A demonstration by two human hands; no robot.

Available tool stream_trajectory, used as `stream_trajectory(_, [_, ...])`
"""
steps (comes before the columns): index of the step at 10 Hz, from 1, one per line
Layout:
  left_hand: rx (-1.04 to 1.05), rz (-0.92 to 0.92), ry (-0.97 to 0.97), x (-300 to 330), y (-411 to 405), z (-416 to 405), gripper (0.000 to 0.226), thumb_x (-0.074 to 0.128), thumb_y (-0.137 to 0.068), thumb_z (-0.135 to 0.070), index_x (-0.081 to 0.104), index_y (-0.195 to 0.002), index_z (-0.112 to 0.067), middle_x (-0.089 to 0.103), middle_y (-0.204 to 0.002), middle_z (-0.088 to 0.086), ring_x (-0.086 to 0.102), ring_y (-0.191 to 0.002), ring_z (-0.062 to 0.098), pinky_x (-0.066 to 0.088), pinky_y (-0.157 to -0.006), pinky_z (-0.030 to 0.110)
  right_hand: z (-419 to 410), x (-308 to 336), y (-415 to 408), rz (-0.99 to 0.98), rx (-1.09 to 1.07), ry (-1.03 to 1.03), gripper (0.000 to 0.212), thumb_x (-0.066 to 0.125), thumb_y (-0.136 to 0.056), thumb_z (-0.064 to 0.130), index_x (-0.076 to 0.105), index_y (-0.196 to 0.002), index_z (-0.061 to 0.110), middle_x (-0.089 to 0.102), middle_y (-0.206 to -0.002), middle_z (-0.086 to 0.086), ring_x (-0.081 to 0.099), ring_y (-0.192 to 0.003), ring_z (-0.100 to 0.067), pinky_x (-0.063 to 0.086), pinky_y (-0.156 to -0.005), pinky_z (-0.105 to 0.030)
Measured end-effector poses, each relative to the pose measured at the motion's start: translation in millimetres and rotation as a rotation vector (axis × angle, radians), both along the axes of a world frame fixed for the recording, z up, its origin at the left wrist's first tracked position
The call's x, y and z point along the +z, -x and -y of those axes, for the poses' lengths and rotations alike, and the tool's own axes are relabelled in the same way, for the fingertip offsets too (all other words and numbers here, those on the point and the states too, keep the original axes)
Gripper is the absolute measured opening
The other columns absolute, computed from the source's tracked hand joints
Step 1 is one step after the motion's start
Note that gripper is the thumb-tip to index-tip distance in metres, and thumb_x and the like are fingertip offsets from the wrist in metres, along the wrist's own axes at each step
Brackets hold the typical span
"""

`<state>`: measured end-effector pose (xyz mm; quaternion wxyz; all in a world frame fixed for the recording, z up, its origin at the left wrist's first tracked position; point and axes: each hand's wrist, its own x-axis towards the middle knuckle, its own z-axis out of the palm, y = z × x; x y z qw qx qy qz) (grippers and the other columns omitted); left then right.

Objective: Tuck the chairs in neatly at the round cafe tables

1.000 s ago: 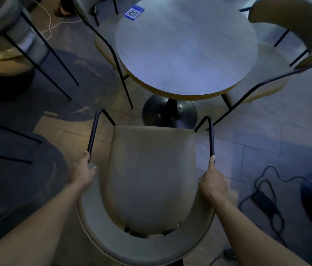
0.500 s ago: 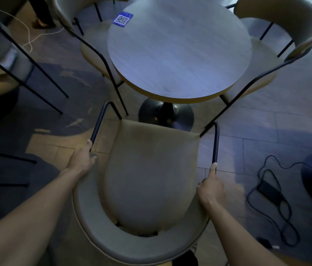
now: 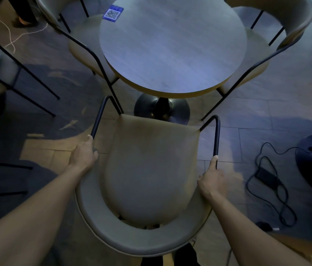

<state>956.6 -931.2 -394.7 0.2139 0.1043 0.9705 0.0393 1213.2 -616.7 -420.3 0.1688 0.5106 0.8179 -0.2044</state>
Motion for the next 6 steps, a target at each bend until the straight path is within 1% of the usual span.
stream_trajectory(1, [-0.004,0.042,0.08,7,-2,-3,0.07,0.057,-0.091,-0.027,0.025,-0.148,-0.003,0.054,-0.129,0.028,0.054,-0.114,0.045,0.048,-0.088,0.048,-6,6,0,0.029,0.043,0.116,0.107,0.063,-0.089,0.029,-0.023,-0.152,0.027,0.062,-0.106,-0.016,0.063,-0.086,-0.03,0.057,-0.074,-0.045])
stream_trajectory(2, [-0.005,0.153,0.226,27,-15,-14,0.097,0.057,-0.085,-0.056,0.007,-0.154,-0.009,0.027,-0.154,0.022,0.034,-0.136,0.044,0.037,-0.103,0.059,-21,25,-1,0.123,0.099,0.291,0.117,0.069,-0.086,0.044,-0.024,-0.152,0.025,0.06,-0.126,-0.016,0.062,-0.108,-0.032,0.053,-0.091,-0.046])
stream_trajectory(3, [-0.021,0.231,0.202,52,-37,-28,0.109,0.056,-0.079,-0.07,0.0,-0.155,-0.015,0.009,-0.162,0.018,0.016,-0.145,0.043,0.028,-0.109,0.062,-28,51,-4,0.176,0.165,0.272,0.103,0.063,-0.086,0.055,-0.001,-0.159,0.02,0.057,-0.134,-0.016,0.058,-0.118,-0.033,0.051,-0.096,-0.046])
stream_trajectory(4, [-0.114,0.219,0.075,98,-65,-49,0.111,0.053,-0.076,-0.076,0.0,-0.156,-0.021,0.008,-0.164,0.013,0.008,-0.149,0.038,0.022,-0.116,0.052,-24,98,-15,0.124,0.248,0.186,0.08,0.055,-0.088,0.057,0.031,-0.151,0.014,0.056,-0.137,-0.016,0.055,-0.122,-0.033,0.049,-0.094,-0.041])
stream_trajectory(5, [-0.168,0.199,-0.02,138,-73,-66,0.107,0.051,-0.078,-0.075,0.001,-0.157,-0.022,0.011,-0.164,0.01,0.008,-0.15,0.034,0.022,-0.117,0.049,-18,132,-13,0.068,0.306,0.159,0.073,0.052,-0.09,0.053,0.034,-0.15,0.015,0.054,-0.137,-0.017,0.055,-0.121,-0.033,0.045,-0.089,-0.039])
stream_trajectory(6, [-0.281,0.11,-0.156,203,-92,-91,0.105,0.051,-0.078,-0.075,0.005,-0.157,-0.024,0.014,-0.164,0.006,0.008,-0.151,0.03,0.025,-0.117,0.049,-4,185,-14,-0.071,0.377,0.085,0.079,0.053,-0.09,0.054,0.023,-0.156,0.021,0.054,-0.134,-0.016,0.055,-0.119,-0.032,0.05,-0.093,-0.043])
